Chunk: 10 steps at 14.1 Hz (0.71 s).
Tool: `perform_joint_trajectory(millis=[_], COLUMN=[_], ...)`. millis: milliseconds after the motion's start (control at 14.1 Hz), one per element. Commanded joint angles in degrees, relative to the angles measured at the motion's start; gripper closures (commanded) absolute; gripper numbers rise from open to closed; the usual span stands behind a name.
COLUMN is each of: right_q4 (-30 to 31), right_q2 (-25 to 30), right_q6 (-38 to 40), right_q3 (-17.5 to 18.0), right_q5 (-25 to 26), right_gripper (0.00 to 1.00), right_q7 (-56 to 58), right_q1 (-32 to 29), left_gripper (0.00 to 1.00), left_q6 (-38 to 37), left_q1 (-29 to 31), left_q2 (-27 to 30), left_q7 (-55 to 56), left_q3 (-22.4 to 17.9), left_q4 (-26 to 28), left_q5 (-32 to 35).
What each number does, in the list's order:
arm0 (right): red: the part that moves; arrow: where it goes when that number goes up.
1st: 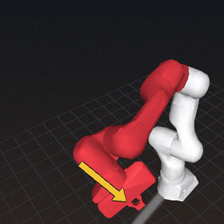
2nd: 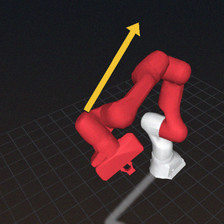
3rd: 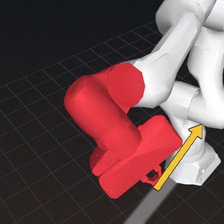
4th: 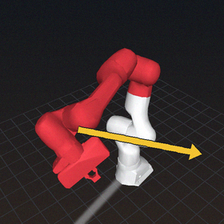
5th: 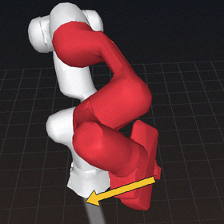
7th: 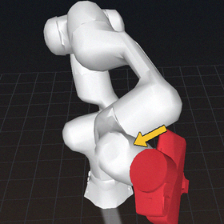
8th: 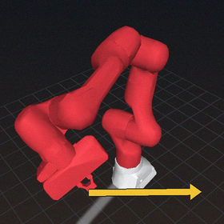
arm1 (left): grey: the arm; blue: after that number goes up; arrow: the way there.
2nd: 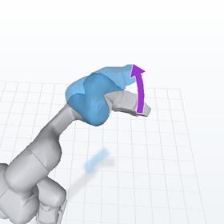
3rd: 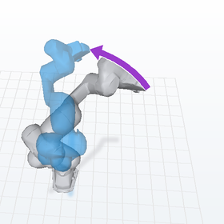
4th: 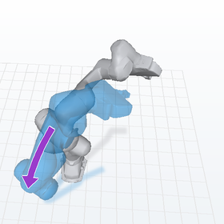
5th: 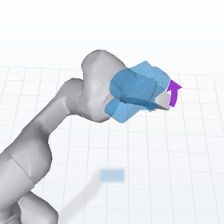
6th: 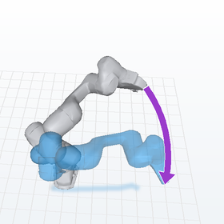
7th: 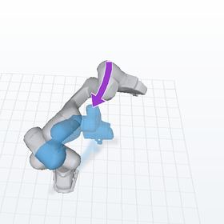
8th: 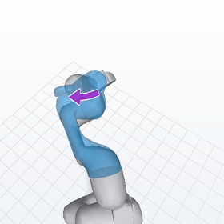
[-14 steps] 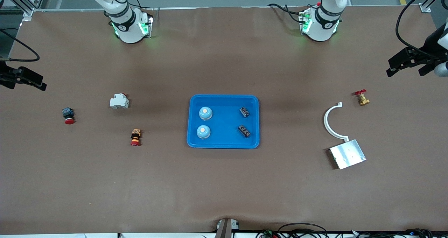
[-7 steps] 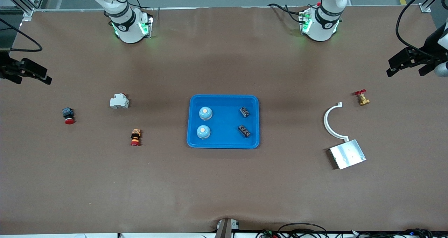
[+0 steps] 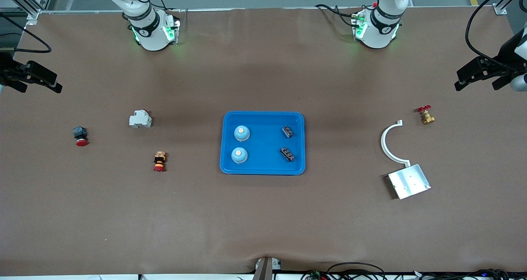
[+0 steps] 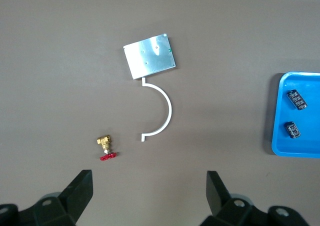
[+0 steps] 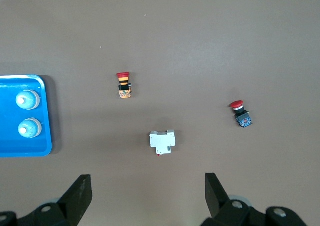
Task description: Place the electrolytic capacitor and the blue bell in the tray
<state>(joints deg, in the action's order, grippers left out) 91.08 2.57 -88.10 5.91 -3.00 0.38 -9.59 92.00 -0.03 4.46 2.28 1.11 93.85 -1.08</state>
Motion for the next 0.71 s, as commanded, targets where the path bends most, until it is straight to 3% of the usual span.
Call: perform_joint_trajectory(millis=[0, 640], right_q4=[1.46, 1.55], right_q2=[1.48, 1.48], right_q6=[-0.58, -0.49], right_q3=[-4.24, -7.23], right_q5=[-1.04, -1.04], right_gripper=[0.00, 0.00], right_q7=[0.67, 0.67], right_q1=[3.87, 7.12], left_gripper=[0.00, 0.00], left_q6=[-0.24, -0.15], left_q1=[0.21, 0.29], left_q2=[-0.24, -0.33], left_q7=[0.10, 0.18], left_q3=[0.03, 0.03], left_q4=[-0.77, -0.77], left_q5=[-0.41, -0.41])
